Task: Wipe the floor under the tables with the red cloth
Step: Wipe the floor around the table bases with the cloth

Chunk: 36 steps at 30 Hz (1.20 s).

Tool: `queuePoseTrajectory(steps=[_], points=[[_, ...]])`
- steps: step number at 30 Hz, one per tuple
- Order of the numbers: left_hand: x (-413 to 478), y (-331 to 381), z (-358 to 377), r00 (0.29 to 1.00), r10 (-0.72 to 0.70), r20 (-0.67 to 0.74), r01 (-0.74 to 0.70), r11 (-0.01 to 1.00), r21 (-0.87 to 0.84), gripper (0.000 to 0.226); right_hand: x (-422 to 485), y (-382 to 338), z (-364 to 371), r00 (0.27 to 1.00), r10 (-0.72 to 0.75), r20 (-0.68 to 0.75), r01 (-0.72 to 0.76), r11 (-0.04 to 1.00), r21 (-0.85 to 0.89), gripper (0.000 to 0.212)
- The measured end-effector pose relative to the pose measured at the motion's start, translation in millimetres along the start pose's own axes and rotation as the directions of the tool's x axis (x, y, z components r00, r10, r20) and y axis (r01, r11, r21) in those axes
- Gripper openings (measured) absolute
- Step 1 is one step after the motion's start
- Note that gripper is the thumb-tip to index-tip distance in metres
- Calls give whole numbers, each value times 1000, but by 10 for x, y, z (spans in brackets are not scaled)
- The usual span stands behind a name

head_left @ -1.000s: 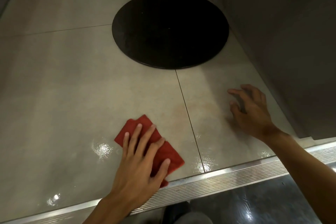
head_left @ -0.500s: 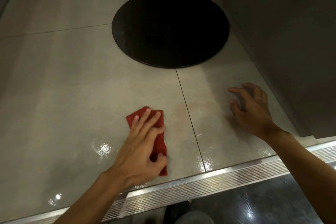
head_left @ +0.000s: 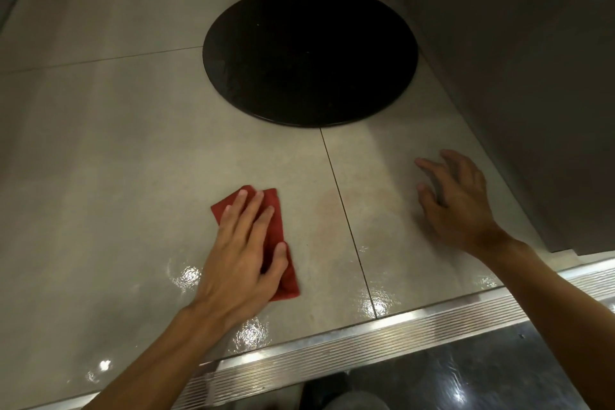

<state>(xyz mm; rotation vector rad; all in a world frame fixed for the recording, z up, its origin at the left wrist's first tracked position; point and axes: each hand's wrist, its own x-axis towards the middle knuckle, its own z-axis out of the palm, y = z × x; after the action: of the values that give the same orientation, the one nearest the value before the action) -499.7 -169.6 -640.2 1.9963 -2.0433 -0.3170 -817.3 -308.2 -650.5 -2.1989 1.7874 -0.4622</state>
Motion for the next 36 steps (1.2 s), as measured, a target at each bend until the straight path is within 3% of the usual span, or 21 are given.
queuePoseTrajectory(steps=[5, 11, 17, 23, 29, 36], points=[[-107, 145, 102, 983, 153, 105, -169, 971, 171, 63, 16, -11, -4, 990, 57, 129, -45, 995, -95, 56], [-117, 92, 81, 994, 59, 89, -69, 992, 110, 76, 5, -11, -13, 985, 45, 166, -24, 992, -122, 55], [157, 285, 123, 964, 192, 186, -220, 965, 144, 69, 6, 43, -37, 989, 21, 148, 1, 990, -143, 53], [-238, 291, 47, 905, 355, 235, -392, 910, 136, 65, -1, 79, -19, 995, 0, 100, 15, 989, -149, 55], [-60, 29, 14, 942, 266, 204, -305, 934, 189, 70, 3, 88, 2, 996, -4, 91, 19, 987, -161, 54], [172, 314, 187, 975, 164, 148, -188, 968, 165, 68, -3, 94, 17, 995, -3, 96, 18, 988, -153, 53]])
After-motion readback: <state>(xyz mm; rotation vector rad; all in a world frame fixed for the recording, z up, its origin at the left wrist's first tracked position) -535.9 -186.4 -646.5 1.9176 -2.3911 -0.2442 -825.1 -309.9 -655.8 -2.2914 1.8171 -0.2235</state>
